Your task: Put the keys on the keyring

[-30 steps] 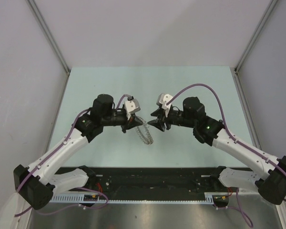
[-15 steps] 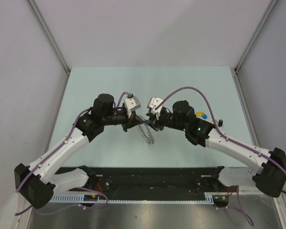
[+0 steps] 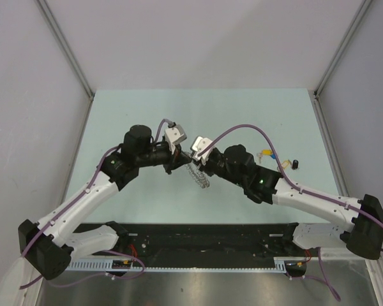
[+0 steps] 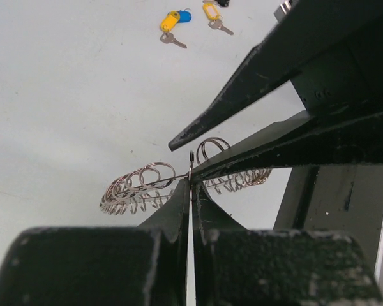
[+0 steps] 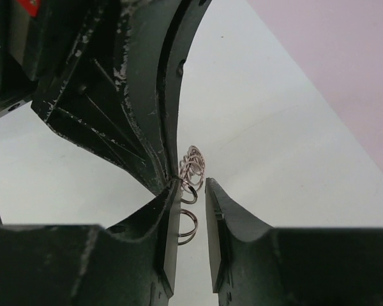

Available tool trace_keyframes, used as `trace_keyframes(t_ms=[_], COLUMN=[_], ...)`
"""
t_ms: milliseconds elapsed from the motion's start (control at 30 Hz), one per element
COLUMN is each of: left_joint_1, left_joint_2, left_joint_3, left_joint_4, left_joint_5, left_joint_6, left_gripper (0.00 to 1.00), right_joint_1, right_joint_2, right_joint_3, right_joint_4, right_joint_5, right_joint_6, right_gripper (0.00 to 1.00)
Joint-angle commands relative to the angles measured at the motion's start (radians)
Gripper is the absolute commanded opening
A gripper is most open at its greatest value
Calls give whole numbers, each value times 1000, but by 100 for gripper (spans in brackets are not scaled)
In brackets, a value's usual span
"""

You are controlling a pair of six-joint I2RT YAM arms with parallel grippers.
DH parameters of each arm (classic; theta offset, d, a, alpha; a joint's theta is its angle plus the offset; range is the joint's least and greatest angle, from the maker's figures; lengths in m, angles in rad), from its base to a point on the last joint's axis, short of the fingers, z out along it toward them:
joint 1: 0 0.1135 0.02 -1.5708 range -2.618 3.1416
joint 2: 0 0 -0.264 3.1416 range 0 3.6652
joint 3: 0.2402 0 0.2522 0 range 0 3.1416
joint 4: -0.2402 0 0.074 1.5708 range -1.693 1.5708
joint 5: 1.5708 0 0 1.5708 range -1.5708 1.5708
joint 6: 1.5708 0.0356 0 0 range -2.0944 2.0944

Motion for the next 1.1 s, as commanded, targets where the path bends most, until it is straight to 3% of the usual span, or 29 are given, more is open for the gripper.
trace_keyframes(t_ms=[0,267,400,600,633,733,800,833,933,1067], left_joint_1=[-15,-15,-15,-14,-12,-9,-8,-6,-3,-3], left_joint_2=[-42,-63,-85,-147,-157,-197,-229,-239,-279,-280], left_joint_3=[34,48,42,13,5,-30,-43,-46,-84,-139], left_joint_4=[58,78,74,80,84,110,110,115,178,250], left_joint_5=[18,4,-1,-33,-39,-51,-62,-67,-65,-15], left_joint_6=[-71,-149,-168,-154,-145,-133,-88,-61,-39,-48], left_gripper=[0,0,1,7,10,34,42,51,58,59], right_joint_1=[45,131,151,156,154,154,154,154,156,156], right_joint_2=[5,28,16,-32,-42,-64,-72,-78,-89,-116], right_joint_3=[-3,-33,-53,-64,-64,-67,-67,-69,-70,-83], right_joint_4=[98,108,128,127,127,125,125,125,128,154], right_joint_5=[133,301,363,343,338,322,312,311,309,298], right_joint_6=[-44,-96,-102,-104,-104,-105,-108,-110,-107,-105], right_gripper=[25,16,0,0,0,0,0,0,0,0])
